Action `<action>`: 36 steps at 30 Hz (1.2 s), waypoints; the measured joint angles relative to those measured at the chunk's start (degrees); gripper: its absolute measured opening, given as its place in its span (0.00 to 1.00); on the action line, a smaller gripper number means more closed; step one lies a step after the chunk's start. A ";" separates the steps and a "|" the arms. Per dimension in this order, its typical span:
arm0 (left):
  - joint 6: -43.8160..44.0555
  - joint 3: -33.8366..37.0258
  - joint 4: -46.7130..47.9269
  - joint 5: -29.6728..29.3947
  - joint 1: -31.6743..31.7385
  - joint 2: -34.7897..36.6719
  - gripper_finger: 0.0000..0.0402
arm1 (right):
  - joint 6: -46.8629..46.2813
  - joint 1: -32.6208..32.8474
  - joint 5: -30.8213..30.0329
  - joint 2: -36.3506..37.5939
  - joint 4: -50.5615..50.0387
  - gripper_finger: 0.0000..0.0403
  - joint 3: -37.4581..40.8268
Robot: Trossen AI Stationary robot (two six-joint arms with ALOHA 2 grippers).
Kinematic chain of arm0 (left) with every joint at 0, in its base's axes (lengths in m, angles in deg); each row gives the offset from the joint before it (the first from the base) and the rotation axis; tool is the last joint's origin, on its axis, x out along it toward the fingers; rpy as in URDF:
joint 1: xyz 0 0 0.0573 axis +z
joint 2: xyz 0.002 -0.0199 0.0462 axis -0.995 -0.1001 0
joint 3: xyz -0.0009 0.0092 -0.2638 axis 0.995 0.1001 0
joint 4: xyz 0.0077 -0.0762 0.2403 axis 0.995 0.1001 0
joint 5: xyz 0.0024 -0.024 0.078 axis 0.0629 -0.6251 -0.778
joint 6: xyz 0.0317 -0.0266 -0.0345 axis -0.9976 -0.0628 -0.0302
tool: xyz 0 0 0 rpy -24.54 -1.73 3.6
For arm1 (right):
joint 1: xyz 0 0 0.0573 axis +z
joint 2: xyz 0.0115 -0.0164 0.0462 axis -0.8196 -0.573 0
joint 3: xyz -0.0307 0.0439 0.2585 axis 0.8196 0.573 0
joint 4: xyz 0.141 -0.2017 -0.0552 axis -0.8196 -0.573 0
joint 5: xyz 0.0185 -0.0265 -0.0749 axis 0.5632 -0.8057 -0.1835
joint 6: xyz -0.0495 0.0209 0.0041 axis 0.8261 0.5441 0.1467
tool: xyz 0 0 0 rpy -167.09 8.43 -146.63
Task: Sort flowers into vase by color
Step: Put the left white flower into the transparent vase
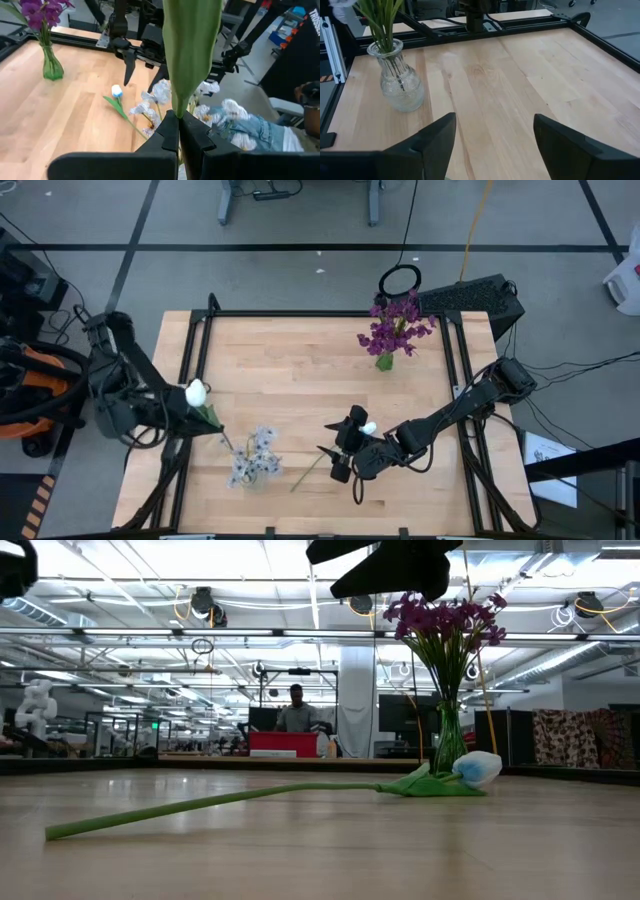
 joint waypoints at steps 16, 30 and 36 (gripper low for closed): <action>11.16 1.20 6.34 -9.81 -14.43 -0.43 0.01 | -0.20 -0.02 0.00 0.00 0.01 0.64 0.02; 3.03 1.18 6.38 -13.74 -16.81 11.30 0.01 | -0.17 -0.02 -0.01 0.00 -0.08 0.64 0.04; -1.88 1.06 -1.70 -11.62 -16.79 15.18 0.01 | -0.12 -0.02 -0.01 0.00 -0.32 0.64 0.07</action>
